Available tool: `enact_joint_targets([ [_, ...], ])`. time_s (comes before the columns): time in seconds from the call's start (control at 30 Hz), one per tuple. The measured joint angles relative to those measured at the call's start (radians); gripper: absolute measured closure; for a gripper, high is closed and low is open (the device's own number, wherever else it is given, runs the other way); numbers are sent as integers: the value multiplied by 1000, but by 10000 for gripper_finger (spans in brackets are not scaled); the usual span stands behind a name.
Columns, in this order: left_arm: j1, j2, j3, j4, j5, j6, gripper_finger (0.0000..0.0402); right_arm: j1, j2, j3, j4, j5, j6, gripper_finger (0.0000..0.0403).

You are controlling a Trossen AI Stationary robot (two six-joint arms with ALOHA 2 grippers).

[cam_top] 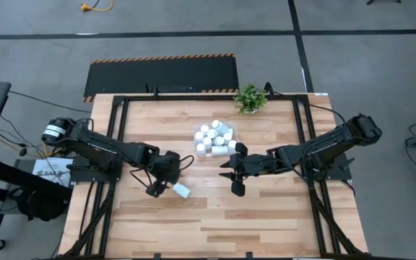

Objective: Pick and place pill bottles into a basket
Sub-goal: Put the white medicine bottle into the transparent bin

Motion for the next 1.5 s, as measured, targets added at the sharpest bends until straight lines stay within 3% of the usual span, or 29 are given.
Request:
enact_joint_targets([
  [0.2, -29, 22, 1, 21, -30, -44, 142, 0, 0, 0, -9, 0, 0, 272],
  [0.6, -33, 96, 13, 17, 12, -54, 112, 0, 0, -1, -35, 0, 0, 272],
  [0.87, -32, 104, 13, 61, -38, -60, 110, 0, 0, -1, -46, -3, 0, 272],
  [1.5, -41, 194, 13, 101, -13, -78, 110, 0, 0, -1, -56, -3, 0, 272],
])
